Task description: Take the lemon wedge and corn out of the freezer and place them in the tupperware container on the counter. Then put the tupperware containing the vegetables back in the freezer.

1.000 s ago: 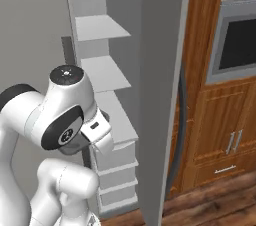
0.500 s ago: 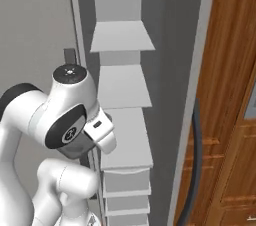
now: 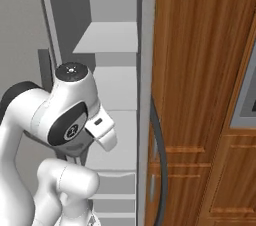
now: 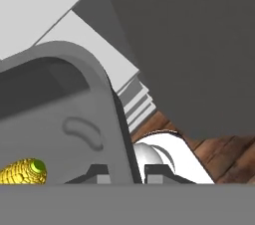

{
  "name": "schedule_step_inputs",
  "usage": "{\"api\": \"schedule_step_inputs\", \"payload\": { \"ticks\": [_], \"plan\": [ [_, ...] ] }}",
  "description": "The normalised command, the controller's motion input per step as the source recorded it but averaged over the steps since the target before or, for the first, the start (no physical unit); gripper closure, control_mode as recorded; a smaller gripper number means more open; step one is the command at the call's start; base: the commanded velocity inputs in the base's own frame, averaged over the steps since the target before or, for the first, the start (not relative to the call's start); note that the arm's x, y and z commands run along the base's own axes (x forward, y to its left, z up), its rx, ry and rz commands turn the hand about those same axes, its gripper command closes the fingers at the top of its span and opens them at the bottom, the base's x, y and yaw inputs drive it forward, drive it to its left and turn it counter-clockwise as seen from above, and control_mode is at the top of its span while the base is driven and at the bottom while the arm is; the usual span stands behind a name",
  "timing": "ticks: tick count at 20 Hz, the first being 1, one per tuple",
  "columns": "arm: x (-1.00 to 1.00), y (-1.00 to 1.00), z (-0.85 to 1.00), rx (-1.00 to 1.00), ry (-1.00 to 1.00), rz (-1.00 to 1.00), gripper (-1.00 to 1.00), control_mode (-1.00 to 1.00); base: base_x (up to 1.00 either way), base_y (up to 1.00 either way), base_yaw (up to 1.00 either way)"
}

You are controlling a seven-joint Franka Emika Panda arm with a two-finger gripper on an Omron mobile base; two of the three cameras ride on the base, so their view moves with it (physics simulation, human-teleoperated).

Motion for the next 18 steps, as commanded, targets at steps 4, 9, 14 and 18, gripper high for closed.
{"api": "schedule_step_inputs", "payload": {
  "ticks": [4, 9, 14, 18],
  "plan": [
    [0.0, 0.0, 0.0, 0.0, 0.0, 0.0, 1.0, 1.0, -0.24, -0.3, 0.12],
    [-0.06, -0.01, 0.0, 0.0, -0.02, 0.0, 1.0, -1.0, -0.07, -0.06, 0.03],
    [-0.73, -0.3, 0.14, 0.0, -0.17, -0.07, 1.0, -1.0, 0.0, 0.0, 0.0],
    [-0.52, -0.08, 0.32, 0.0, -0.18, -0.21, 1.0, -1.0, 0.0, 0.0, 0.0]
  ]
}}
